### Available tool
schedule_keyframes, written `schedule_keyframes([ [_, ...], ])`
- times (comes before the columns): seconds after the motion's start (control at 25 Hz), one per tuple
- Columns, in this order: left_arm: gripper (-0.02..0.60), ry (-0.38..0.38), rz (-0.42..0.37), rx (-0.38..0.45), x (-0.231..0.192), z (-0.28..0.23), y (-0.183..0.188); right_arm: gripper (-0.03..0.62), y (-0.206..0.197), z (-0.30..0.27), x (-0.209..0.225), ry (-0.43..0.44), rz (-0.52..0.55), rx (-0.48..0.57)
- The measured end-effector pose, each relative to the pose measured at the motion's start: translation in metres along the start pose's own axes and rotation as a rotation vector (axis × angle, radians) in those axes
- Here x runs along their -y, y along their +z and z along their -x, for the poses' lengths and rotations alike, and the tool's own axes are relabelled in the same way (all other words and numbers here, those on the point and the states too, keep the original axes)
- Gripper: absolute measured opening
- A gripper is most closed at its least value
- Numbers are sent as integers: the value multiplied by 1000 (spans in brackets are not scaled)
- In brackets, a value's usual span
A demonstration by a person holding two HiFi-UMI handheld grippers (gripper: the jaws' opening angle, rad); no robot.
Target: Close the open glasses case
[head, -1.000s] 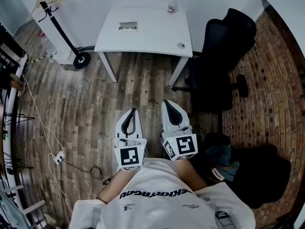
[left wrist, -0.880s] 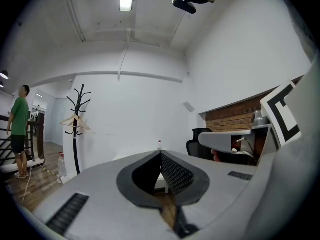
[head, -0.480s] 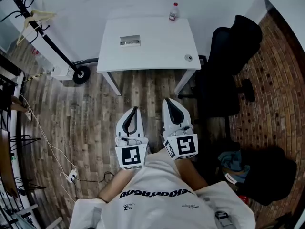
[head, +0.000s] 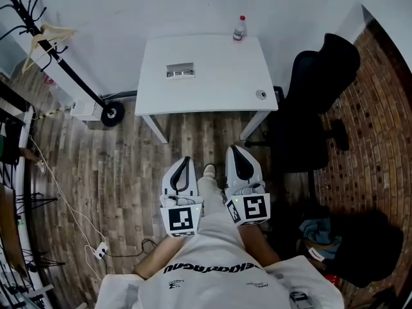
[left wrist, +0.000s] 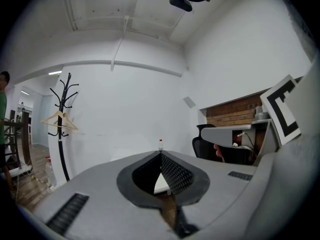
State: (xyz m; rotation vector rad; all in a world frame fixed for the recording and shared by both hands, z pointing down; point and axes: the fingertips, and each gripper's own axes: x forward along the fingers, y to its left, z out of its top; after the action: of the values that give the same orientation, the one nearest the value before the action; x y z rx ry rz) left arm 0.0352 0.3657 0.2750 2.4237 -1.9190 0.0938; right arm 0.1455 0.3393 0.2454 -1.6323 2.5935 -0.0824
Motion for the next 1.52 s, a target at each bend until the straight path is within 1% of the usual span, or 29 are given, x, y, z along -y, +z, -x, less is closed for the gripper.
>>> schedule_keyframes([
  [0.16, -2, 17, -14, 7, -18, -26, 2, 0, -4, -29, 6, 6, -7, 5],
  [0.32, -3, 24, -11, 5, -33, -58, 0, 0, -11, -62, 15, 11, -15, 11],
  [0.52, -2, 29, -5, 4, -56, -110, -5, 0, -16, -118, 28, 24, -6, 5],
  [0.64, -2, 37, -1, 12, -71, -145, 3, 0, -12, -156, 40, 33, -1, -2],
  [0.92, -3, 60, -2, 27, -103, -233, 37, 0, 12, -249, 73, 57, 3, 2],
  [1.04, -3, 76, -4, 26, -116, -272, 42, 0, 16, -290, 88, 70, -3, 7],
  [1.28, -3, 104, -2, 0, -140, -332, 36, 0, 7, -357, 104, 104, -14, -6],
  [1.52, -3, 136, 13, -34, -160, -372, 26, 0, -9, -400, 115, 128, -37, -41],
])
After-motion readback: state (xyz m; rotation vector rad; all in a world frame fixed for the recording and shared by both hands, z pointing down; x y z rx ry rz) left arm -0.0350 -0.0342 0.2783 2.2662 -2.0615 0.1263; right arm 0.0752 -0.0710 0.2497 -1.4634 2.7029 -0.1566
